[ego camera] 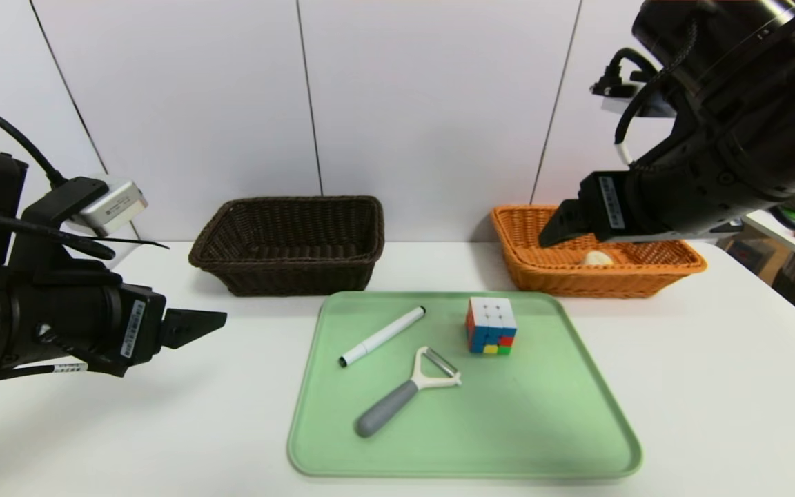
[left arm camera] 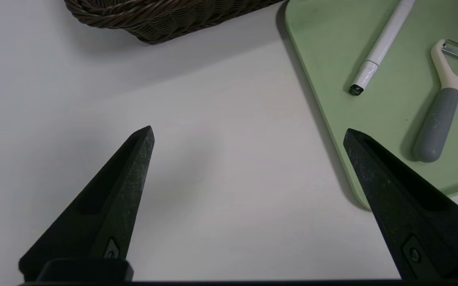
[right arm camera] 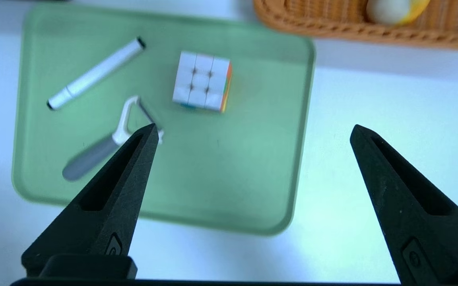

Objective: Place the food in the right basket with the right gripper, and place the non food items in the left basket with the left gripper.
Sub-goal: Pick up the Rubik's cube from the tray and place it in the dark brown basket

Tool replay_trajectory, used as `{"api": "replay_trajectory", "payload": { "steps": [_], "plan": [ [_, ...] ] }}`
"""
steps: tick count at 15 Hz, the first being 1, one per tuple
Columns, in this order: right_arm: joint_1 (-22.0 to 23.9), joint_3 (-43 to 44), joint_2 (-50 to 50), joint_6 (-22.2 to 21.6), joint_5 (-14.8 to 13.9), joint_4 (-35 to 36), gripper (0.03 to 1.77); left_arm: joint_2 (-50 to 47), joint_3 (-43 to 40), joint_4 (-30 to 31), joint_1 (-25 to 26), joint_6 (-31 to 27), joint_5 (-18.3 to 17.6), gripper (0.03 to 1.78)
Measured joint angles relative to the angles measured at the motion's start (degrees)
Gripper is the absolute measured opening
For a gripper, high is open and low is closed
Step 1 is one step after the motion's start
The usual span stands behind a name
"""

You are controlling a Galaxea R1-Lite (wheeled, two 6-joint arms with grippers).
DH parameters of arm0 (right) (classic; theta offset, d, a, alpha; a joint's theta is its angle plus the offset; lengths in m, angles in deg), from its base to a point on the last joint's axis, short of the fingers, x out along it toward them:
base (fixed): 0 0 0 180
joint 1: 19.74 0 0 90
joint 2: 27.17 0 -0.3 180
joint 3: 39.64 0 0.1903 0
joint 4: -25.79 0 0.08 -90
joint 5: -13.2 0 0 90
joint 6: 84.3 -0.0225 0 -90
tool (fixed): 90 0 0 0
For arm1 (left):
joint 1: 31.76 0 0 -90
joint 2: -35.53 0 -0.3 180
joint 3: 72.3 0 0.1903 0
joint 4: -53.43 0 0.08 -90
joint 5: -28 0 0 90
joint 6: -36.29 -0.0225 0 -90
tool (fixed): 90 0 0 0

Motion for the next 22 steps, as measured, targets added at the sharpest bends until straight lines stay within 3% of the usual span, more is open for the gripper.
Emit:
{"api": "replay_trajectory", "payload": {
  "steps": [7,15,19,22],
  "plan": [
    [-5.05,-0.07,6.61,-13.07,-0.28,-3.28,1.69,-3.89,-3.08,-0.06,-0.02,-0.06,0.17,1.69],
    [-5.9,-0.07,16.46,-15.35,-0.45,2.57,1.69,-4.77,-3.67,0.0,0.0,-0.09,0.2,1.69],
    [-5.53,-0.13,19.85,-16.87,-3.78,4.25,1.69,-4.85,-3.67,0.07,0.04,-0.09,0.2,1.69],
    [-5.51,-0.6,21.16,-16.9,-3.97,6.03,1.69,-4.83,-3.61,0.09,0.06,-0.09,0.09,1.69]
  ]
}}
